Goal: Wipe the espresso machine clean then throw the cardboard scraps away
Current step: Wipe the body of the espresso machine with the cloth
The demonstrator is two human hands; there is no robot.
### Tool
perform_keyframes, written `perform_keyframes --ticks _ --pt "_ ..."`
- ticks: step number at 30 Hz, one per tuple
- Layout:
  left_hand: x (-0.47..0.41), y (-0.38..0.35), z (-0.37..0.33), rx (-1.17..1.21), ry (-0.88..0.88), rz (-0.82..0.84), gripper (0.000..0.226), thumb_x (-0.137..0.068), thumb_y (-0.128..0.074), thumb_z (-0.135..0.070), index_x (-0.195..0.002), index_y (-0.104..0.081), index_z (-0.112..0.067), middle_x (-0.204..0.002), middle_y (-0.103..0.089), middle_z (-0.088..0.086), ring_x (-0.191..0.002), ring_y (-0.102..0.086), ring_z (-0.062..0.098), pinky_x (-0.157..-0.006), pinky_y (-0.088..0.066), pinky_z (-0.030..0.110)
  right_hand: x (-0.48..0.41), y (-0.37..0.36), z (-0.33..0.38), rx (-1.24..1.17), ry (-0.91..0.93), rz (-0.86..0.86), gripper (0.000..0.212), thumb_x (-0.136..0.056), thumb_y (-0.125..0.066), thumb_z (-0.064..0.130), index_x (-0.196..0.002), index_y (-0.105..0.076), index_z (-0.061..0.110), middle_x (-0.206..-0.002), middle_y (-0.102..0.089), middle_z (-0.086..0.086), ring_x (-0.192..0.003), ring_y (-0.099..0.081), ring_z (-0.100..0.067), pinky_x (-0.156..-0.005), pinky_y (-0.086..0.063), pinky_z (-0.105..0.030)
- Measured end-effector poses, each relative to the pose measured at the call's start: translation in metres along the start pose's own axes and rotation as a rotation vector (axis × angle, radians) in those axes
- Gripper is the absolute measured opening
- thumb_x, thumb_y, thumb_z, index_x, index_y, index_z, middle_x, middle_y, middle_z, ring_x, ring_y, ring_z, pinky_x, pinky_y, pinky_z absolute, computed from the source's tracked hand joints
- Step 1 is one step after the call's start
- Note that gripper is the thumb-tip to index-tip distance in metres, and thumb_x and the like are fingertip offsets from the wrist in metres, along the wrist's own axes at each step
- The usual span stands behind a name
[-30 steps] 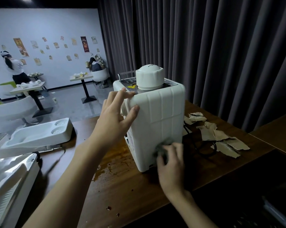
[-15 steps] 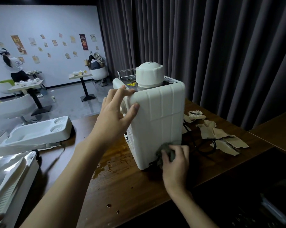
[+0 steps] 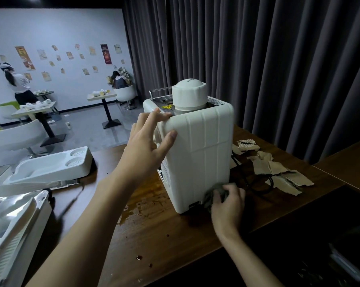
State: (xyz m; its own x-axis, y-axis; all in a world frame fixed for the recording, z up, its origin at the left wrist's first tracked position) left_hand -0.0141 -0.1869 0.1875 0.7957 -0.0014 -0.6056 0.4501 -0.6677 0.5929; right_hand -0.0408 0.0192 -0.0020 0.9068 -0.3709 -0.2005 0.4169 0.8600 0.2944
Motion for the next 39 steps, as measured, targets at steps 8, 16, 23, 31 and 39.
perform_keyframes --ticks 8,16,23,31,39 --pt "0.0 -0.001 0.0 0.029 0.017 -0.01 0.034 -0.091 -0.049 -0.061 -0.121 -0.045 -0.046 -0.126 -0.038 -0.023 -0.128 -0.044 0.019 -0.098 -0.052 0.051 0.052 -0.03 0.022 0.022 0.005 0.03 0.018 -0.088 -0.067 0.009 -0.104 -0.06 0.012 -0.127 -0.045 -0.003 -0.119 -0.052 -0.022 -0.1 -0.05 -0.035" --pt "0.043 0.009 -0.004 -0.067 -0.026 -0.075 0.055 -0.096 -0.063 -0.023 -0.141 -0.041 -0.044 -0.153 -0.031 -0.011 -0.134 -0.039 0.006 -0.11 -0.033 0.03 0.054 -0.016 0.028 -0.147 0.035 0.295 0.03 -0.082 -0.074 0.007 -0.107 -0.064 0.02 -0.115 -0.047 0.007 -0.106 -0.052 -0.007 -0.1 -0.049 -0.031" --pt "0.097 -0.052 0.026 0.273 0.395 0.286 0.018 -0.095 -0.061 -0.036 -0.111 -0.063 -0.028 -0.105 -0.07 -0.007 -0.094 -0.068 0.005 -0.08 -0.059 0.025 0.042 0.001 0.034 -0.542 -0.072 0.573 0.037 -0.089 -0.065 0.006 -0.117 -0.061 0.029 -0.122 -0.064 0.0 -0.112 -0.062 -0.012 -0.091 -0.052 -0.027" --pt "0.099 -0.064 0.016 0.411 0.387 0.342 0.016 -0.09 -0.072 -0.023 -0.09 -0.074 -0.007 -0.087 -0.077 0.008 -0.081 -0.073 0.021 -0.078 -0.059 0.041 0.044 0.013 0.056 -0.545 0.036 0.584 0.019 -0.095 -0.058 0.006 -0.1 -0.072 0.017 -0.104 -0.073 -0.004 -0.105 -0.067 -0.019 -0.092 -0.054 -0.035" --pt "0.097 -0.053 0.019 0.433 0.334 0.333 0.009 -0.095 -0.064 -0.008 -0.09 -0.07 -0.01 -0.078 -0.072 0.002 -0.07 -0.066 0.014 -0.063 -0.054 0.029 0.041 0.013 0.06 -0.688 -0.122 0.778 0.036 -0.091 -0.06 0.001 -0.124 -0.051 0.007 -0.118 -0.068 -0.014 -0.111 -0.065 -0.024 -0.1 -0.051 -0.04"
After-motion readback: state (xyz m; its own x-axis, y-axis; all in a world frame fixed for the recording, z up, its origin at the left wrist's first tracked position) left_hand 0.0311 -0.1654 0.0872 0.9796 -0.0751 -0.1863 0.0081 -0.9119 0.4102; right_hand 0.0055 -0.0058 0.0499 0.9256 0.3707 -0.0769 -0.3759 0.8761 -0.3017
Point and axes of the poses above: each hand's wrist, its own x-axis away from the middle knuckle, its own y-axis out of the back of the hand, z = x × y, the point moved 8 cm from there along -x, towards the middle knuckle
